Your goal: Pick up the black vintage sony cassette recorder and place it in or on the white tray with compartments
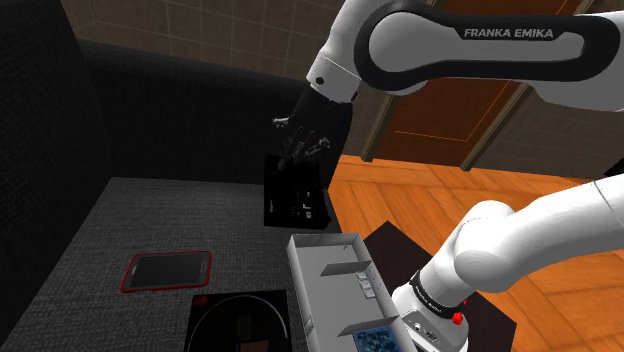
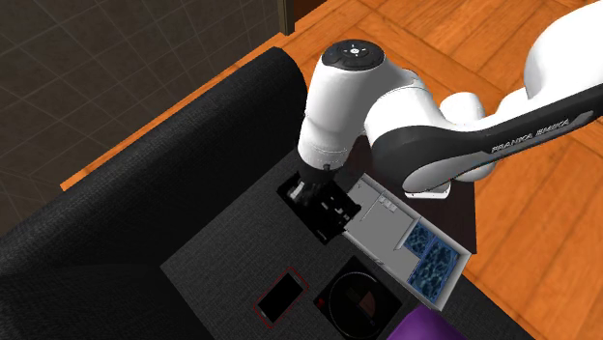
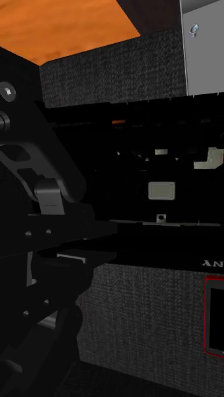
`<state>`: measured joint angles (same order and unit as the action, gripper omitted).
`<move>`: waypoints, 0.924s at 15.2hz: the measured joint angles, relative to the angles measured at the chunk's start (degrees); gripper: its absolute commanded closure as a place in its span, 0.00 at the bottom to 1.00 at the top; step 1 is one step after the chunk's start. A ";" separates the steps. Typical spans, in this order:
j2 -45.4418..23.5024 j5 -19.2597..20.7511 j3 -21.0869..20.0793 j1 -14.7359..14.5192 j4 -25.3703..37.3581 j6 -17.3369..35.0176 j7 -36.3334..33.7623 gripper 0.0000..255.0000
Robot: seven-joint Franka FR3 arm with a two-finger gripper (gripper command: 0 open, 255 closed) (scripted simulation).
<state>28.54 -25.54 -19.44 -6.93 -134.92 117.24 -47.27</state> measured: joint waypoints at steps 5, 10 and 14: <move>10.93 -2.71 -0.90 -3.30 -6.74 -3.30 -3.03 1.00; 21.36 -5.20 -2.48 -7.21 -11.45 -7.74 -7.66 1.00; 29.08 -7.08 -4.02 -10.60 -13.96 -11.77 -12.15 1.00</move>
<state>57.62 -32.62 -23.45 -17.53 -148.88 105.47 -59.42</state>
